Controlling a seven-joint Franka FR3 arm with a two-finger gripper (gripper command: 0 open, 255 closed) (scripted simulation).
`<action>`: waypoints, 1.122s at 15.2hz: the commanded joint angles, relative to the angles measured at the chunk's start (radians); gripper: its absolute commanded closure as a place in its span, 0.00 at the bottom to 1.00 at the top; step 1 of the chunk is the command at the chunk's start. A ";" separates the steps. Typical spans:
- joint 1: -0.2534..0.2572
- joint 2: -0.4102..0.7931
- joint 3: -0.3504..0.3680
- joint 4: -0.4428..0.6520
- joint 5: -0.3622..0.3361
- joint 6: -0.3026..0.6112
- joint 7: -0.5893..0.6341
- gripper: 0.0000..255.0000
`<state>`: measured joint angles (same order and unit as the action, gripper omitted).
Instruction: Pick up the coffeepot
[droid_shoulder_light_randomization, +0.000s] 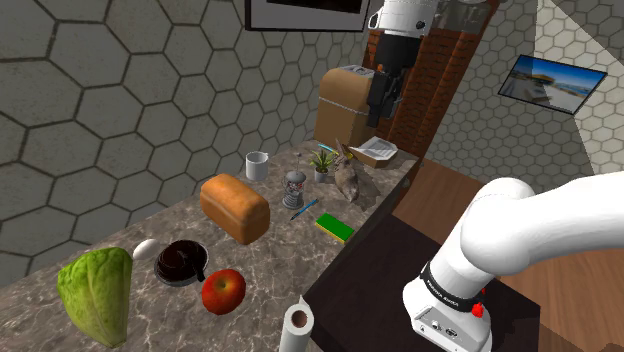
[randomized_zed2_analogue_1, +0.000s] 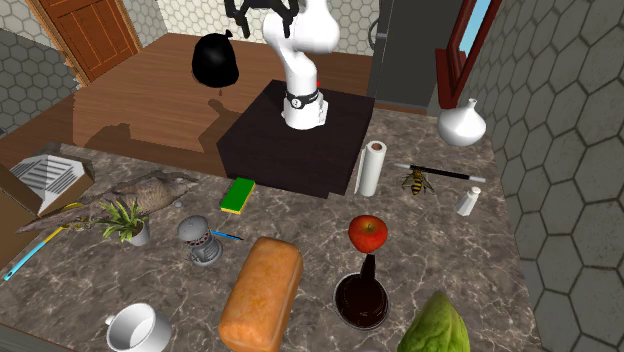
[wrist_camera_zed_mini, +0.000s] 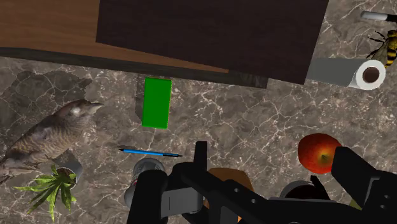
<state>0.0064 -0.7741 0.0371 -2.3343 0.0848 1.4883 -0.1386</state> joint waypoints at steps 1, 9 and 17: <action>0.000 0.000 0.000 0.000 0.000 0.000 0.000 0.00; 0.028 0.204 0.127 -0.014 0.067 0.190 0.129 0.00; 0.047 0.473 0.239 0.055 0.081 0.362 0.263 0.00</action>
<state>0.0486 -0.3371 0.2601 -2.2862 0.1641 1.8248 0.1027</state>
